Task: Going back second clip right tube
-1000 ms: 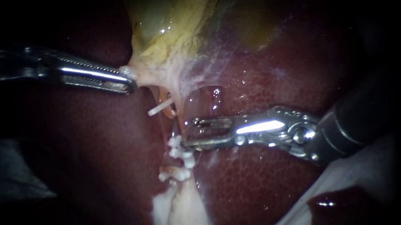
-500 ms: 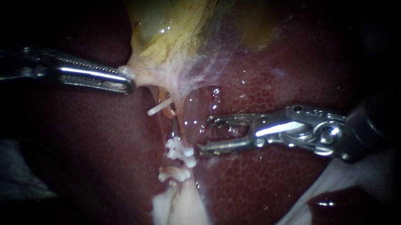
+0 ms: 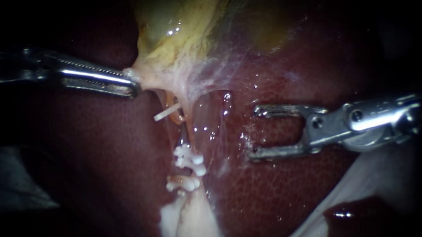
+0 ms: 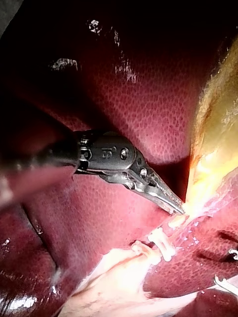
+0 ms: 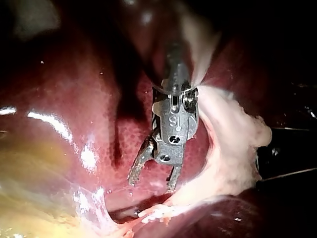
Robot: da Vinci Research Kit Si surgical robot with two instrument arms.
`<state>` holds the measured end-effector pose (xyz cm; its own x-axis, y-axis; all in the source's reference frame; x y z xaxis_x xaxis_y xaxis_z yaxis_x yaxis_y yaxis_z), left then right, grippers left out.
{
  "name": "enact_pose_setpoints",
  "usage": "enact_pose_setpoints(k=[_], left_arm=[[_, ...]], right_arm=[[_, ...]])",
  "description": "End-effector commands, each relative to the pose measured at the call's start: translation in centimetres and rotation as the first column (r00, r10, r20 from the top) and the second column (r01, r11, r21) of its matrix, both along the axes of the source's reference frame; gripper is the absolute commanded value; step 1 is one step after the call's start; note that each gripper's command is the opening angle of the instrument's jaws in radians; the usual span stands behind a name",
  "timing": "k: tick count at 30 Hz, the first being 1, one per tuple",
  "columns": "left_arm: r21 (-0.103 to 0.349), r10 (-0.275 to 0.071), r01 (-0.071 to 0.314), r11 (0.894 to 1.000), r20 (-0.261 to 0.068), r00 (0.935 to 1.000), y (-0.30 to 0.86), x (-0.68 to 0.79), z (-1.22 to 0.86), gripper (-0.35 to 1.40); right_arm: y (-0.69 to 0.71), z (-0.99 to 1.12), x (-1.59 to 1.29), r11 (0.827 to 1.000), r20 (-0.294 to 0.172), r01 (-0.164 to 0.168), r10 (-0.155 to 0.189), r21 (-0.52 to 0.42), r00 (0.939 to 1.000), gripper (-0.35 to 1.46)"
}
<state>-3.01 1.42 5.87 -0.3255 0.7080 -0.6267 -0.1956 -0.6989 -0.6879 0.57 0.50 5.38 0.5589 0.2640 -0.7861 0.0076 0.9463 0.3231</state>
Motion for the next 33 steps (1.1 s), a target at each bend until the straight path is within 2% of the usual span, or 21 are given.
enact_pose_setpoints(k=[1, 3, 6, 8, 11, 16, 22, 33], left_arm=[[0.001, 0.001, -0.001, 1.0, 0.001, 1.0, 0.0, 0.0, 0.01, -0.35], [-0.001, -0.002, 0.002, 1.0, -0.001, 1.0, 0.02, 0.01, 0.04, -0.35], [-0.002, -0.004, 0.004, 1.0, -0.003, 1.0, 0.07, 0.02, 0.13, -0.35], [-0.004, -0.004, 0.004, 1.0, -0.004, 1.0, 0.09, 0.02, 0.2, -0.35], [0.002, -0.009, 0.009, 1.0, -0.007, 0.9999, 0.09, 0.0, 0.32, -0.35], [0.003, -0.022, 0.023, 1.0, -0.016, 0.9996, 0.05, -0.14, 0.48, -0.35], [0.009, -0.006, 0.007, 1.0, -0.028, 0.9996, -0.03, -0.31, 0.62, -0.35], [0.011, -0.003, 0.003, 1.0, -0.025, 0.9997, -0.02, -0.3, 0.62, -0.35]], right_arm=[[0.01, -0.03, -0.02, 1.0, 0.003, 0.0, 0.0, -0.009, 1.0, 0.5], [0.02, -0.06, -0.03, 1.0, 0.011, -0.006, 0.007, -0.023, 0.9999, 0.5], [0.02, -0.07, -0.05, 1.0, 0.004, 0.007, -0.007, -0.021, 1.0, 0.5], [0.01, -0.06, -0.05, 0.999, -0.018, 0.038, -0.038, -0.006, 0.9991, 0.5], [0.01, -0.06, -0.05, 0.999, -0.023, 0.046, -0.046, -0.008, 0.9987, 0.5], [0.01, -0.06, -0.05, 0.999, -0.024, 0.048, -0.048, -0.006, 0.9985, 0.5], [0.01, -0.06, -0.06, 0.999, -0.025, 0.049, -0.049, -0.006, 0.9985, 0.5], [-0.01, -0.07, -0.05, 0.998, -0.03, 0.056, -0.056, -0.002, 0.998, 0.5]])
